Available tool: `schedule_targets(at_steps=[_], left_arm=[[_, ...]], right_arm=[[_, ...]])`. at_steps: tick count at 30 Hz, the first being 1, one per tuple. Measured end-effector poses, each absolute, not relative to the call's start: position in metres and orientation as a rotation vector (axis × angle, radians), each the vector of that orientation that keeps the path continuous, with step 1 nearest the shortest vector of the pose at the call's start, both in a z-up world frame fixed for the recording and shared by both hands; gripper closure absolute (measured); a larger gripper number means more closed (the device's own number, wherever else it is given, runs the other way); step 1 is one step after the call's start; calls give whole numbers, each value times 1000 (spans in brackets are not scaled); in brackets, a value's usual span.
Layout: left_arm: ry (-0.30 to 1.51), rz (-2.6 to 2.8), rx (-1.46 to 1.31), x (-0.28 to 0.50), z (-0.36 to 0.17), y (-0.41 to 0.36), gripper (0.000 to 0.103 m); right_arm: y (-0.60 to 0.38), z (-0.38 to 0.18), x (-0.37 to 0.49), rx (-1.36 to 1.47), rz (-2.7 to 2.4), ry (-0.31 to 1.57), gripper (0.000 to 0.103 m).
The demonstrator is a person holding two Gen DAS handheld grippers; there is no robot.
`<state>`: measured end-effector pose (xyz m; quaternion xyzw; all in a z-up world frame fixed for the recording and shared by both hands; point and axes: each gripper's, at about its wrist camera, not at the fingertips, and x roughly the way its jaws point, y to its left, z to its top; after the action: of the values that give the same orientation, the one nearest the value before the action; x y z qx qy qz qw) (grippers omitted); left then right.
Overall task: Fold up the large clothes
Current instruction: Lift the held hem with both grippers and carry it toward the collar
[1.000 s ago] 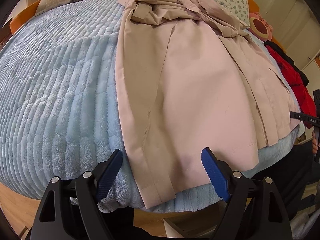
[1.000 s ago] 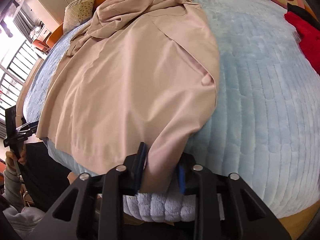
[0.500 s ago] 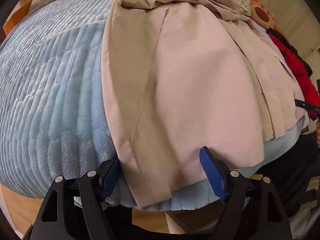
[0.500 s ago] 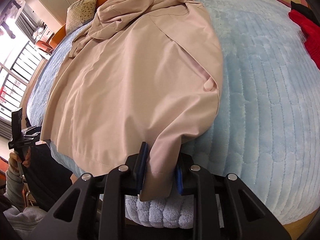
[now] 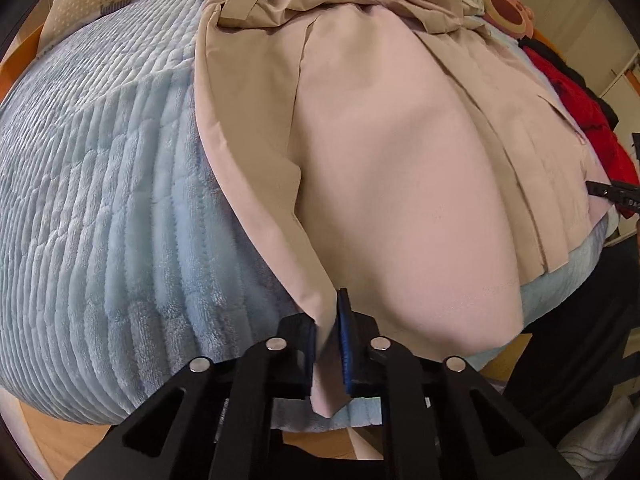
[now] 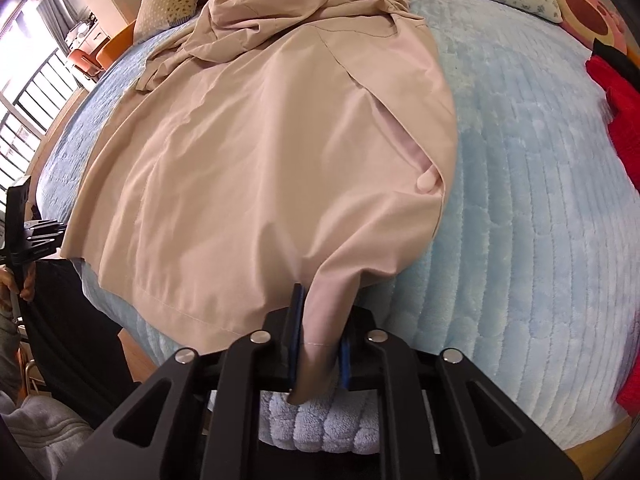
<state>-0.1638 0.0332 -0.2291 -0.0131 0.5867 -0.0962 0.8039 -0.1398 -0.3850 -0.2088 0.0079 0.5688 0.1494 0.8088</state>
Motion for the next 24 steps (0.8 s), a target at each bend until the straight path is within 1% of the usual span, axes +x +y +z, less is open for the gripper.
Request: schedule_targets(at_steps=[3, 8, 10, 13, 18, 24], left_arm=[[1248, -226, -94, -160, -219, 39, 91], [1160, -240, -228, -156, -172, 67, 92], [1098, -223, -260, -146, -145, 79, 92], [1019, -190, -216, -129, -112, 84, 92], [944, -165, -157, -67, -70, 93, 93], [896, -75, -134, 37, -38, 122, 93]], right_arm=[[-394, -199, -138, 89, 337, 1206, 91], [-412, -171, -130, 220, 366, 1163, 92], [-412, -155, -123, 214, 358, 1122, 92], [-405, -131, -106, 170, 343, 1063, 93], [-391, -89, -59, 94, 314, 957, 93], [-383, -45, 35, 41, 268, 864, 93]])
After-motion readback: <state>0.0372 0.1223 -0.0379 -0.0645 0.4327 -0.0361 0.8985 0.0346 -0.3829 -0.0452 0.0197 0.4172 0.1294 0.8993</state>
